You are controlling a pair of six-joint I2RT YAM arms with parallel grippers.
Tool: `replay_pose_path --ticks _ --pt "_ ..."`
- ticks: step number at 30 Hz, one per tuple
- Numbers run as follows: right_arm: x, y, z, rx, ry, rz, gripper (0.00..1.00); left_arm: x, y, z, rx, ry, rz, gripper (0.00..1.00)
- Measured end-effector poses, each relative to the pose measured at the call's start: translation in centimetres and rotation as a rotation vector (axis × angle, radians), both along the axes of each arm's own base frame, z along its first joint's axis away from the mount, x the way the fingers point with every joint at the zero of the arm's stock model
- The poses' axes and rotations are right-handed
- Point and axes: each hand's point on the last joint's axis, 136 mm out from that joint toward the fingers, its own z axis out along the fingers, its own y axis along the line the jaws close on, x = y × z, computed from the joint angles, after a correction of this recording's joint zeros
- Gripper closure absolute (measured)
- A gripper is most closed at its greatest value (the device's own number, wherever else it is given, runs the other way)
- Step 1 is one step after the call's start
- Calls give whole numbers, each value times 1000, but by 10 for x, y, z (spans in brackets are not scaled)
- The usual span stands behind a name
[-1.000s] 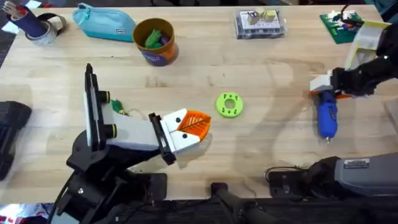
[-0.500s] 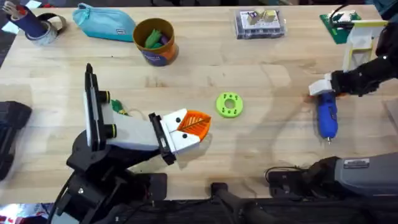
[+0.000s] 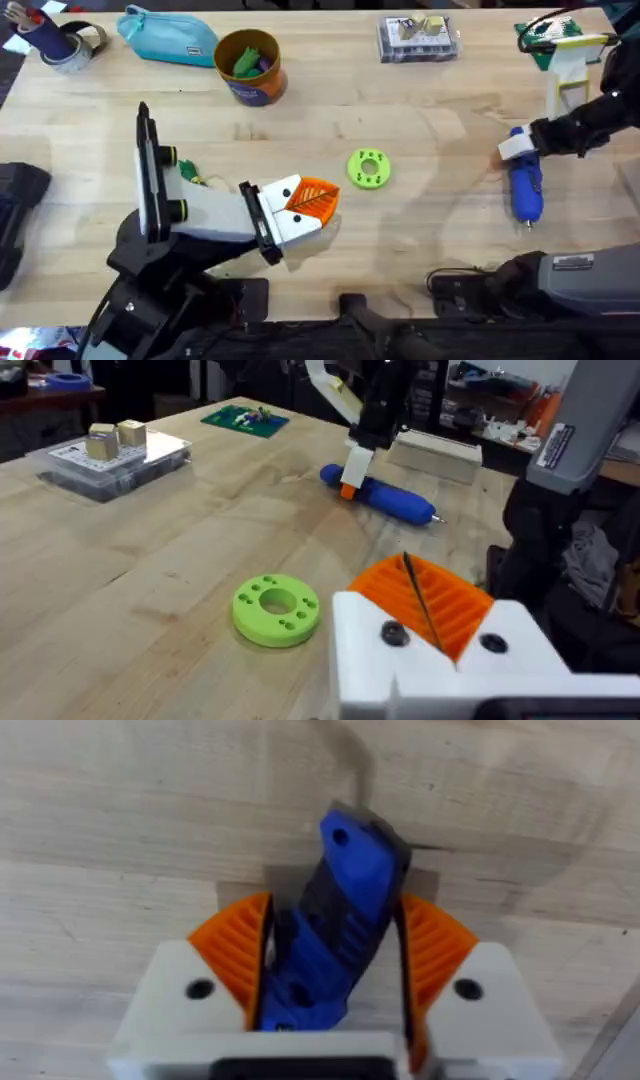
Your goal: Pick up the gripper from the table and insert it into the empty holder that is missing its gripper. Then pick up a screw, insert it into the mounting hole, and use the screwdriver to tighten it. Finally, clean up the table by picking up the vegetable and placing it into the bucket.
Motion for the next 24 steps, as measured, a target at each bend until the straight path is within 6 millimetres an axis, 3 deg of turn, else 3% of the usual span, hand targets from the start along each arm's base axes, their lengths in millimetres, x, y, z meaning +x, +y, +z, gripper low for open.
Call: replay_pose_path --ticks 2,14,21,24 --pt "1 0 0 0 -2 -4 424 0 0 0 0 0 0 985" --pt "4 -2 0 -5 -15 -19 384 0 0 0 0 0 0 985" --pt "4 -1 -1 -2 -17 -28 715 0 0 0 0 0 0 985" --pt "4 -1 -1 -1 -18 -30 751 0 0 0 0 0 0 985"
